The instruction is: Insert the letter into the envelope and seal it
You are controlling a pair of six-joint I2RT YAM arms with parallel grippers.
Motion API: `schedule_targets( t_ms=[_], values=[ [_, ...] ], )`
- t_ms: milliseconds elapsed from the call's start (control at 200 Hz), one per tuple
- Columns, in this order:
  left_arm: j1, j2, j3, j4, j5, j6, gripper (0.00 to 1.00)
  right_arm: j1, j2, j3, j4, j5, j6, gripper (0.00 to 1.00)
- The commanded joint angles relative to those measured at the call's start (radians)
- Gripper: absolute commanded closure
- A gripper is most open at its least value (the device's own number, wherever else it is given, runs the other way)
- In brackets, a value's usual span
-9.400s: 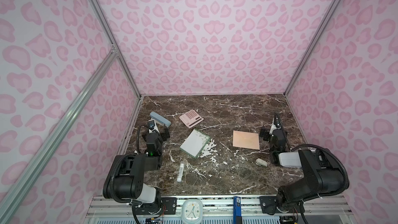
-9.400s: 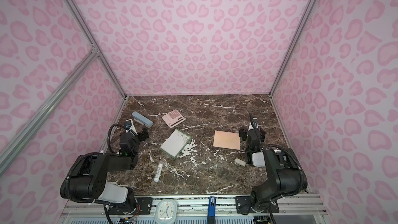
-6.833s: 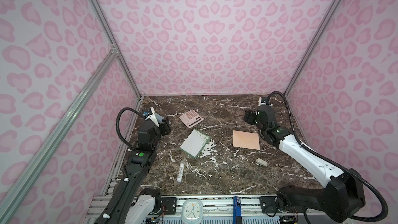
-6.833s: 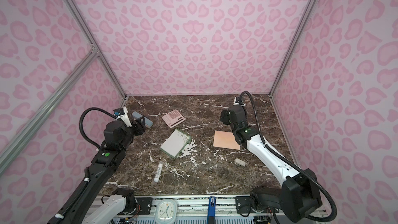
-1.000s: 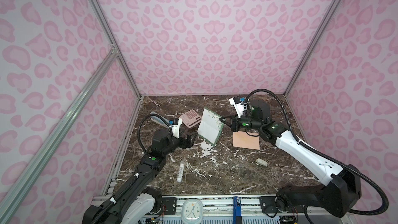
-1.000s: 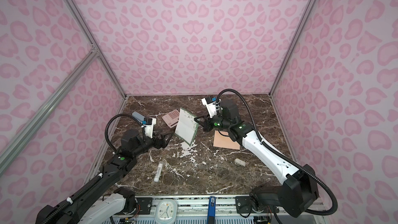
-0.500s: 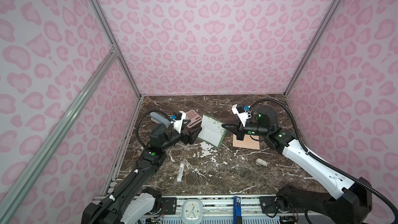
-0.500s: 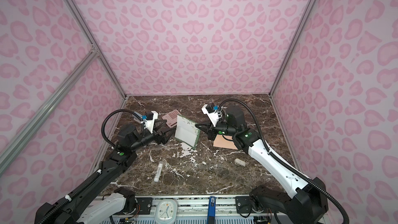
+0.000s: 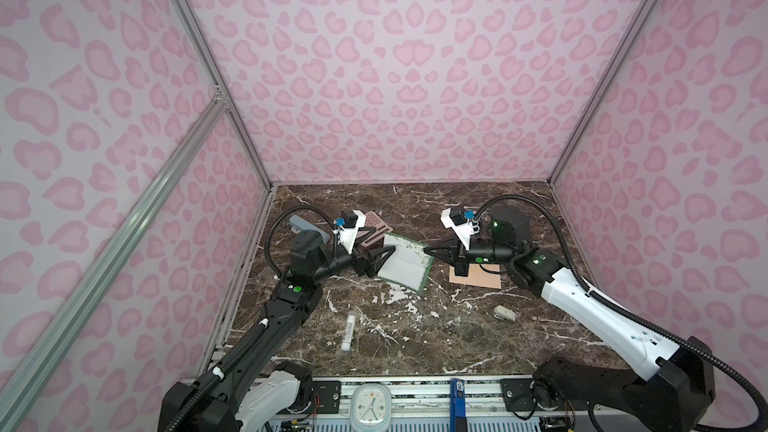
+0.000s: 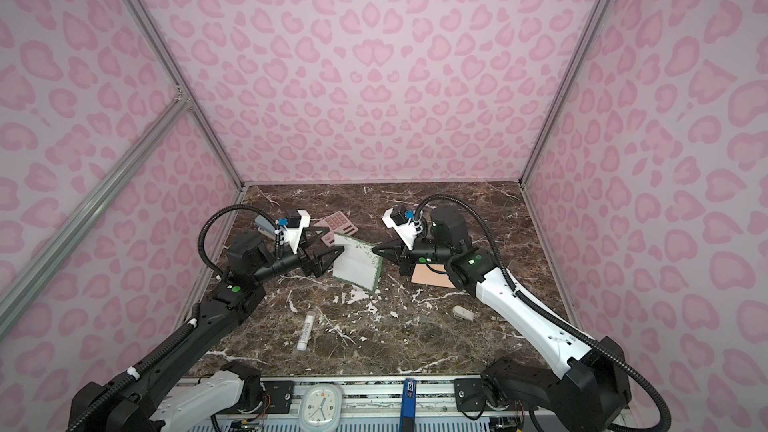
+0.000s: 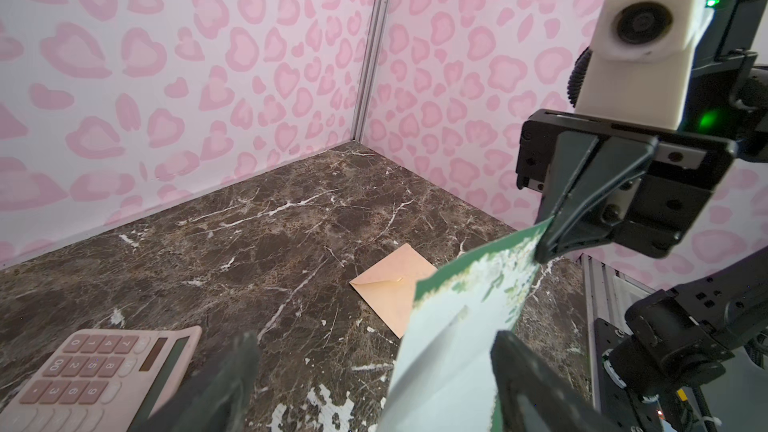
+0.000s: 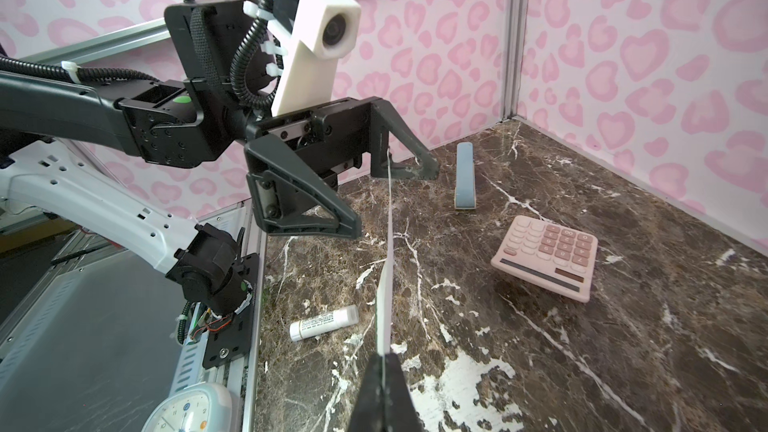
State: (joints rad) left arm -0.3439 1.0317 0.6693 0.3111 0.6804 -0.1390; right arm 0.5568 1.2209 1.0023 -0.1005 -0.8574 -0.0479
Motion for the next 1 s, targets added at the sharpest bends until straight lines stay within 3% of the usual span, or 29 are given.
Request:
schedule_targets(
  t_ms=[0, 580, 995],
  values=[
    [0.001, 0.005, 0.013, 0.032, 0.045, 0.01, 0.11, 0.005, 0.005, 0.003, 0.01, -0.023, -0.015, 1.0],
    [0.0, 0.037, 0.035, 0.038, 0.129, -0.01, 0.27, 0.013, 0.01, -0.004, 0.035, -0.03, -0.002, 1.0],
    [0.001, 0.048, 0.044, 0.033, 0.171, -0.025, 0.49, 0.011, 0.02, -0.004, 0.044, 0.0, 0.013, 1.0]
  ],
)
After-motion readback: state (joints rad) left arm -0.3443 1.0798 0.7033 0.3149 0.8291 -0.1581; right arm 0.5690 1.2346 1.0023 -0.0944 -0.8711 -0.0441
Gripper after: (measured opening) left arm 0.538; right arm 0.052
